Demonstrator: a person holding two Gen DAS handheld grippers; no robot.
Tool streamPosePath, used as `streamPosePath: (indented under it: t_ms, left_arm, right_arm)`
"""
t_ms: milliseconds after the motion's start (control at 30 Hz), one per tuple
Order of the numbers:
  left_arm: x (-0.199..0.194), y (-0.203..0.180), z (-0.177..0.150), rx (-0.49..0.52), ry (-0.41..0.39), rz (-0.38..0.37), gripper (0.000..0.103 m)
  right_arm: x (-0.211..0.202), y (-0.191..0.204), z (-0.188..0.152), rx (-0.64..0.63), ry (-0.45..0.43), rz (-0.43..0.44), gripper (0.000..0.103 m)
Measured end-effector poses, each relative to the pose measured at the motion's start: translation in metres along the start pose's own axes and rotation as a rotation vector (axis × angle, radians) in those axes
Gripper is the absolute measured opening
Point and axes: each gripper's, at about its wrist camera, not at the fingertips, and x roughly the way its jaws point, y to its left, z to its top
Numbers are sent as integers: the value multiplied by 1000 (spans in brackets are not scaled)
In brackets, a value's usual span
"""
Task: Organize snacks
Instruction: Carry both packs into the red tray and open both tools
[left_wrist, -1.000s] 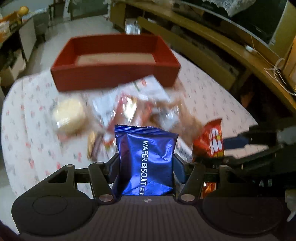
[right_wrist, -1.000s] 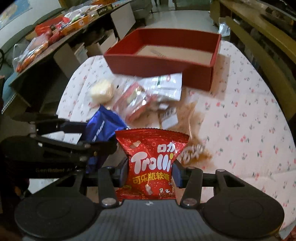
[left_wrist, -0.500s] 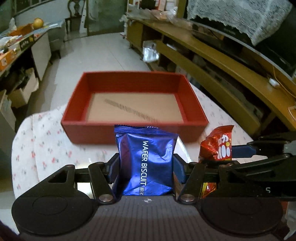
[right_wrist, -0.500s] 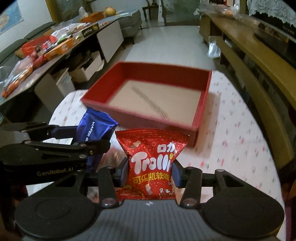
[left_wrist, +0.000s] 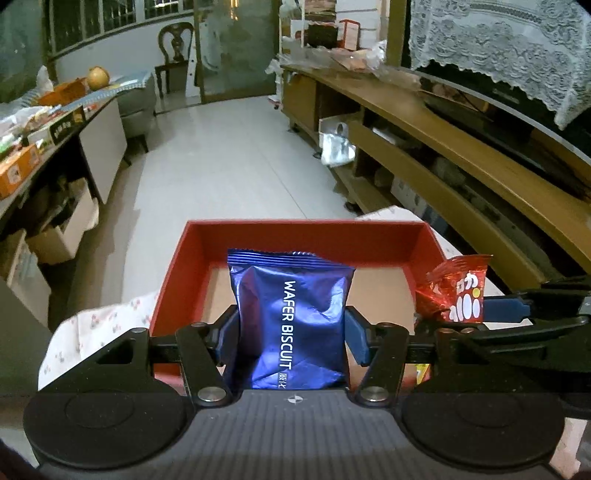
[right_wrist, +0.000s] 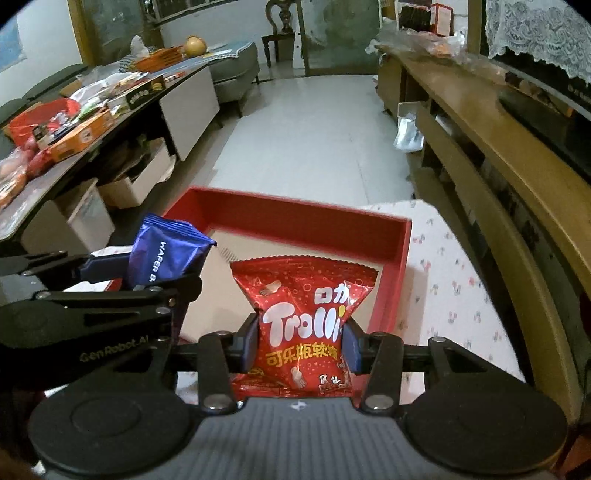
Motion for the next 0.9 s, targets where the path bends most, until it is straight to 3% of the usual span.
streamPosePath:
  t_ms: [267, 900]
  left_arm:
    - [38, 13, 9, -43, 0, 19, 65]
    - [91, 27, -14, -61, 124, 55, 65]
  right_arm:
    - [44, -4, 23, -4, -8, -23, 63]
    - [111, 1, 10, -61, 91, -52, 63]
